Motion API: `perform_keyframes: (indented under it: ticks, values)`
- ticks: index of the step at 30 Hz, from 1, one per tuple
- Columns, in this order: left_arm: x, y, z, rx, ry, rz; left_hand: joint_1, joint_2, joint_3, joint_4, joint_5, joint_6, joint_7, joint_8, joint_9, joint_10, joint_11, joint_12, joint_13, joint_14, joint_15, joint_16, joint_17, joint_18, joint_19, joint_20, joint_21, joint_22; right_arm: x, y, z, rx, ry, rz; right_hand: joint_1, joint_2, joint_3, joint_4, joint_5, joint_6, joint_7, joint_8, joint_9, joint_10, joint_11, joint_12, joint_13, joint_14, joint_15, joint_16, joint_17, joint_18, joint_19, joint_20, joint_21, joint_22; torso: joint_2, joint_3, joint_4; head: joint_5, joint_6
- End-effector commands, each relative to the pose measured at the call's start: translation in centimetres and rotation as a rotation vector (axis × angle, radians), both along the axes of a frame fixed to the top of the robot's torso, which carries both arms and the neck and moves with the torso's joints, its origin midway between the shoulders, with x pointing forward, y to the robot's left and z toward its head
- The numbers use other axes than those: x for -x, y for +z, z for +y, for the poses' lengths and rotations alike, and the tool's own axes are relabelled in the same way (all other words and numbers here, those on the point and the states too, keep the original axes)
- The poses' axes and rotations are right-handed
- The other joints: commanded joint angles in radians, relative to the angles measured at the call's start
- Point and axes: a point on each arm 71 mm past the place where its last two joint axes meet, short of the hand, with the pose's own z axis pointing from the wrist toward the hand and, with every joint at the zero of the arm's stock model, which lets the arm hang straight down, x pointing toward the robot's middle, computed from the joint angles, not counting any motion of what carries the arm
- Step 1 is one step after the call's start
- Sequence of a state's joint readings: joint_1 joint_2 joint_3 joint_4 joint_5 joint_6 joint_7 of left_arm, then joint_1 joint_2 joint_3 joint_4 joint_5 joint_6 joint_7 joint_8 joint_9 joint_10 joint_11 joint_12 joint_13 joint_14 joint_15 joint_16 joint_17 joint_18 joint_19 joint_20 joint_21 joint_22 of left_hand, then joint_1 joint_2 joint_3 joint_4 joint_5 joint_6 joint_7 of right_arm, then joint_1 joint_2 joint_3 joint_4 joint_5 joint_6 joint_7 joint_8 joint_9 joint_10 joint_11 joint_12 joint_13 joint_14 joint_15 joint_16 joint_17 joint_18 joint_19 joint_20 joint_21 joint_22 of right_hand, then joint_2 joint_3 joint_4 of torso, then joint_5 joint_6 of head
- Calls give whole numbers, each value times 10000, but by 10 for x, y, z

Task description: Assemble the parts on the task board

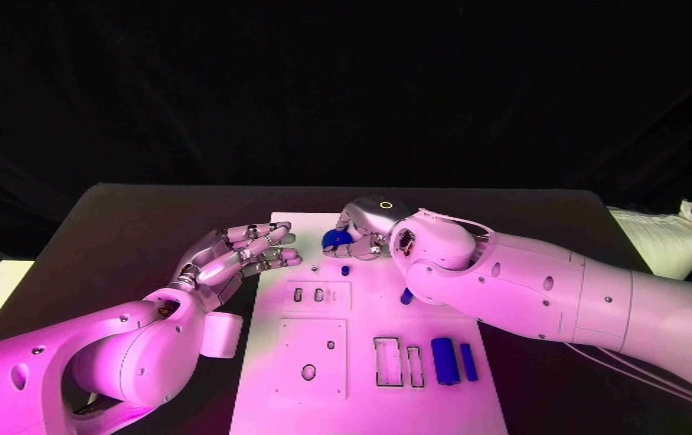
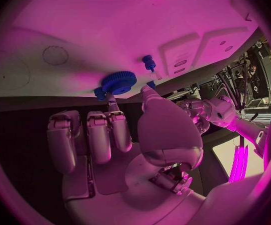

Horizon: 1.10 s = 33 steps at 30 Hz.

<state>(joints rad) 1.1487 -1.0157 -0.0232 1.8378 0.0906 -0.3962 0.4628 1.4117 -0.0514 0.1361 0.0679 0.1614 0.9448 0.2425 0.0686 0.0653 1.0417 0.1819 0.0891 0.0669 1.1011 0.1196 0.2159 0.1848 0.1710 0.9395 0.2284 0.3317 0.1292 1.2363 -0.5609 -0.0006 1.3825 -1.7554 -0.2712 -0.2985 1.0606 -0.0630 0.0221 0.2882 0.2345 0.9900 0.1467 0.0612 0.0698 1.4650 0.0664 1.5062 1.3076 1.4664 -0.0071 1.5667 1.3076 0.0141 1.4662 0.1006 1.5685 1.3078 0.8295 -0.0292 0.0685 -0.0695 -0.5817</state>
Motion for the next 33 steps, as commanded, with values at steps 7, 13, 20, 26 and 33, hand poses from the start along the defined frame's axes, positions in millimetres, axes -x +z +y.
perform_keyframes:
  ticks: [7,13,20,26,33]
  values:
    - [1,1,-2,104,-163,-45,-14,105,6,-80,-31,-42,1,0,6,-74,-21,17,-6,-70,34,-51,11,89,-75,-6,-25,-11,1,7,-4,-866,-36,-647,604,514,-91,-67,122,138,-22,54,8,834,-59,85,2351,1044,-30,41,2632,-141,1046,-24,23,2630,3,7,-7,-8,15]
    - [0,1,-1,99,-154,-42,-14,105,6,-80,-31,-42,1,0,6,-74,-21,17,-6,-70,34,-51,11,89,-75,-6,-25,-11,9,18,-13,-2199,662,-1543,1162,486,-14,-210,-159,164,-25,40,0,823,-66,54,2338,1044,-38,41,2632,-141,1046,-34,23,2630,-3,10,-8,-5,47]
    - [0,1,1,79,-110,-42,-6,112,18,-91,-31,-47,3,-1,5,-82,-19,18,-7,-75,36,-54,14,89,-79,-5,-23,-11,18,28,-50,-3523,987,-1085,1385,357,-64,-208,-487,142,-15,36,-7,798,-56,-6,2312,1044,-28,41,2632,-141,1046,-27,23,2630,-21,21,-52,-9,103]
    - [1,1,2,83,-111,-44,-2,113,22,-98,-31,-49,4,-1,5,-84,-19,18,-8,-78,36,-56,15,88,-81,-5,-22,-11,20,32,-106,-4056,212,182,2603,221,192,-971,-454,216,-17,54,1,807,-67,12,2325,1044,-49,41,2632,-141,1046,-42,23,2630,-49,36,-137,-60,137]
    - [1,1,1,121,-154,-72,6,115,28,-106,-31,-49,3,0,5,-86,-19,20,-8,-79,35,-57,16,88,-83,-5,-21,-11,23,28,-162,-4097,-491,1025,3518,-55,400,-1800,-588,179,28,25,-19,813,-42,25,2334,1044,-28,41,2632,-141,1046,-34,23,2630,-70,102,-227,-113,178]
